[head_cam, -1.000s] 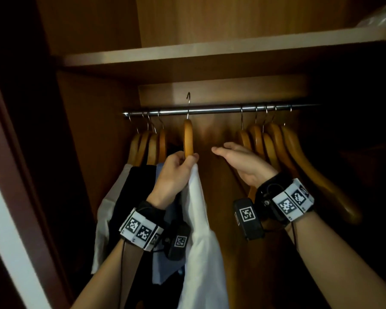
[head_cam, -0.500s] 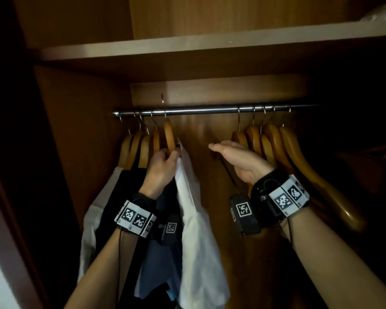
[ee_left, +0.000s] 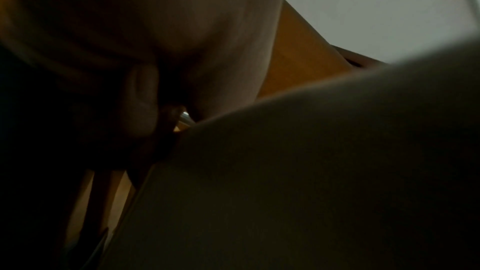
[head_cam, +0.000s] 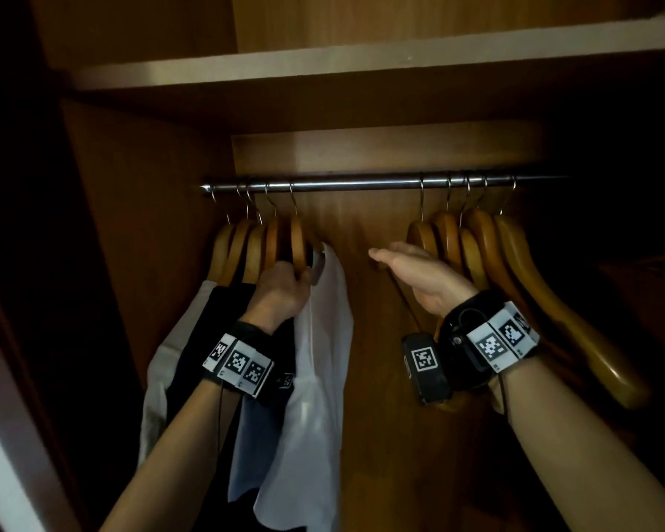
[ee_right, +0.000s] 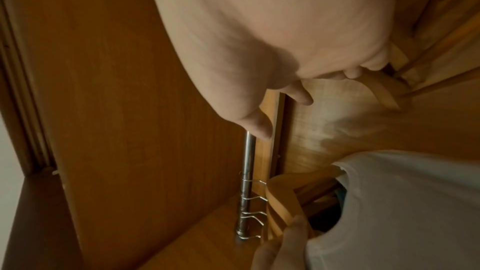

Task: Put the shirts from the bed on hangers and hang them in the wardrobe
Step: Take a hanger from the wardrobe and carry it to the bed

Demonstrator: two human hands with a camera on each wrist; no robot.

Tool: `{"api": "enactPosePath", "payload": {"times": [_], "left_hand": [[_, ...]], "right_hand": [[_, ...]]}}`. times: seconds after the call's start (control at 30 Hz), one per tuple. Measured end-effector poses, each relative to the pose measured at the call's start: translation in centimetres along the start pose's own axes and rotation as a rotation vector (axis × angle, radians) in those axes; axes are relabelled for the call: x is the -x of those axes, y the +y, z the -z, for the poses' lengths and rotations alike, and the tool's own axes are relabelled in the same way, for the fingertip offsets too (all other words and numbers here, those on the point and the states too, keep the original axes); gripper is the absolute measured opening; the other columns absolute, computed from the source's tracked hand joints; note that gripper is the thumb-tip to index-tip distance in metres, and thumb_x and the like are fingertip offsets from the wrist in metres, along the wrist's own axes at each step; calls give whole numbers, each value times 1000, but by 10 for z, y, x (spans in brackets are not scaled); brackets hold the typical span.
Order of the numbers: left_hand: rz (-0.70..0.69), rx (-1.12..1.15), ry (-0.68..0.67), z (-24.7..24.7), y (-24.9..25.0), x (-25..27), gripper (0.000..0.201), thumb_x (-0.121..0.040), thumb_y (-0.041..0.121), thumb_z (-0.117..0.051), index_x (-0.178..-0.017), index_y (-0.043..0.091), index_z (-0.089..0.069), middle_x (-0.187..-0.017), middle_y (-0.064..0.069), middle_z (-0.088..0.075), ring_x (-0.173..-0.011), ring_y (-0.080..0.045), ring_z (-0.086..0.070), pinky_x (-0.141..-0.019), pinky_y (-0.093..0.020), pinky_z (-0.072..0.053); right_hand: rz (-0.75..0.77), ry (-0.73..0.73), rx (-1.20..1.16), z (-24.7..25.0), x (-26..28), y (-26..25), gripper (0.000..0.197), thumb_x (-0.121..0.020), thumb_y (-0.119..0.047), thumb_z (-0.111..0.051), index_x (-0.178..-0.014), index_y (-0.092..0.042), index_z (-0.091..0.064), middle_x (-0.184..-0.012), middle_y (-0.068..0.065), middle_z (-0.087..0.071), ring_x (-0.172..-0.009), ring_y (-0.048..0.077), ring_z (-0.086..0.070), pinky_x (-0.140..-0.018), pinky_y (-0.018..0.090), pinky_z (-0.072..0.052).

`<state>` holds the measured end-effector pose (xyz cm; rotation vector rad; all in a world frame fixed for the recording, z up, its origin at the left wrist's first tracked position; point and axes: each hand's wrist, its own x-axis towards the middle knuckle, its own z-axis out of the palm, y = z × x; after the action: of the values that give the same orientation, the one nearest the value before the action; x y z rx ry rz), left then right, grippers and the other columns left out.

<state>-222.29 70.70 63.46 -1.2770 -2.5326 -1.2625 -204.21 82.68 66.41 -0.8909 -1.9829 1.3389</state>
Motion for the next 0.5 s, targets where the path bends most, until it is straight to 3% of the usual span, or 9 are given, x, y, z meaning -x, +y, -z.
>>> {"api": "enactPosePath", "payload": {"times": [0.1, 0.2, 0.33, 0.4, 0.5], "left_hand": [[24, -39, -1, -3, 2, 1, 41, -109, 34, -47, -99, 3, -71, -89, -15, -70, -82, -31, -67, -61, -29, -45], [26, -99, 47, -4, 4, 6, 40, -108, 39, -47, -108, 4, -67, -99, -16, -71, -89, -34, -68, -76, -37, -55], [-63, -206, 111, -5, 6, 21, 33, -103, 36, -57, -114, 5, -56, -98, -13, -70, -88, -35, -69, -71, -37, -54], [-104, -280, 127, -4, 5, 25, 30, -103, 31, -59, -115, 3, -56, -98, -14, -69, -88, -36, -69, -68, -37, -52], [-136, -320, 133, -1, 3, 25, 25, -103, 29, -57, -108, 5, -58, -101, -16, -69, -89, -37, -68, -72, -42, -56]], "right_hand": [[23, 21, 29, 3, 6, 0, 76, -103, -50, -61, -166, -25, -27, -172, 4, -27, -156, 26, -28, -124, 42, -25], [99, 77, 71, 9, 18, -5, 68, -105, -46, -60, -164, -28, -31, -169, 4, -32, -152, 25, -35, -114, 35, -34], [196, 139, 125, 18, 30, -13, 66, -107, -41, -58, -164, -30, -29, -169, 1, -31, -154, 23, -32, -102, 27, -31], [203, 159, 172, 20, 29, -15, 69, -107, -41, -59, -165, -28, -26, -169, 3, -31, -153, 24, -33, -105, 28, -33], [146, 165, 242, 22, 27, -17, 79, -106, -44, -58, -168, -22, -14, -173, 6, -21, -157, 28, -26, -122, 38, -33]]}}
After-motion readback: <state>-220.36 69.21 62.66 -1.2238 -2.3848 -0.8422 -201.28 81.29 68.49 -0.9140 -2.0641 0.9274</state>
